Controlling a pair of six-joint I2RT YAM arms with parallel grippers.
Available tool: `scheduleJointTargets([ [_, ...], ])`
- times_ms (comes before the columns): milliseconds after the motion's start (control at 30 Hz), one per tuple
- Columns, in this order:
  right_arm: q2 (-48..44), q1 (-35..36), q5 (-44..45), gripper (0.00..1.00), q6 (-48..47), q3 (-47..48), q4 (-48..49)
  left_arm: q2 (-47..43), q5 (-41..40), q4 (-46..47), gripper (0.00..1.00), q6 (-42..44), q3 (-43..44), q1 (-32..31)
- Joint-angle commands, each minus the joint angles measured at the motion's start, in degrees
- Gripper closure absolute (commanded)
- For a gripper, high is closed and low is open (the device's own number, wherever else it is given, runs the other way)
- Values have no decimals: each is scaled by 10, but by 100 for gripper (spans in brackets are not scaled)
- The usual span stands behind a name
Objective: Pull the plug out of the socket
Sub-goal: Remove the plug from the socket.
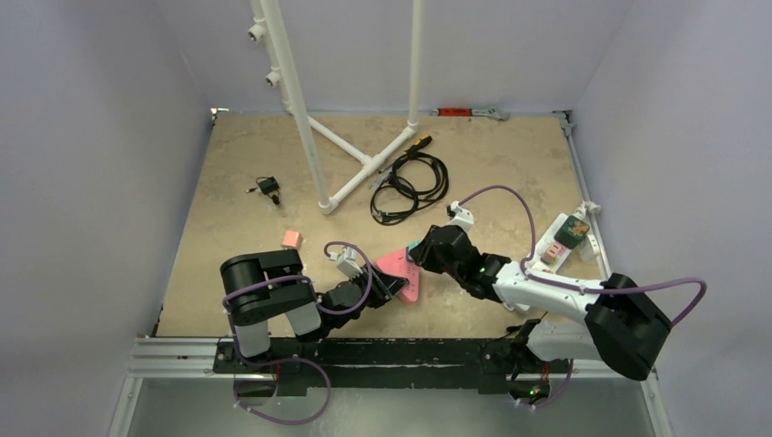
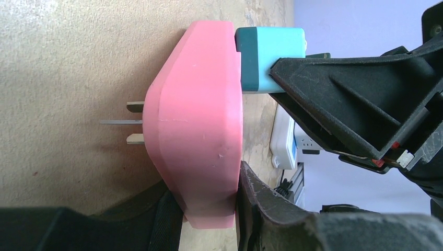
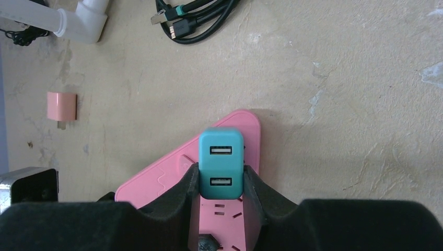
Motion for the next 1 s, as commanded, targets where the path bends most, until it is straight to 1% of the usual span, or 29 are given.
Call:
scheduleJointTargets([
  [0, -2, -5, -21, 100, -20, -4, 36, 7, 17, -89, 100, 31, -12, 1],
  [133, -4, -5, -2, 100, -16, 7, 15, 7, 18, -91, 100, 31, -11, 1],
  [200, -6, -5, 27, 100, -8, 16, -16, 7, 20, -92, 100, 32, -10, 1],
  [267, -9, -5, 53, 100, -8, 24, -25, 8, 22, -93, 100, 33, -8, 1],
  [433, -13, -3, 83, 100, -9, 41, -61, 8, 25, -107, 100, 39, 5, 2],
  [633, 8, 8, 137, 100, -6, 77, -108, 3, 25, -139, 100, 53, 24, 2],
  [833, 41, 45, 191, 100, 16, 117, -157, 0, 25, -162, 100, 59, 37, 2],
  [967, 62, 58, 205, 100, 23, 132, -175, 1, 25, -164, 100, 58, 40, 2],
])
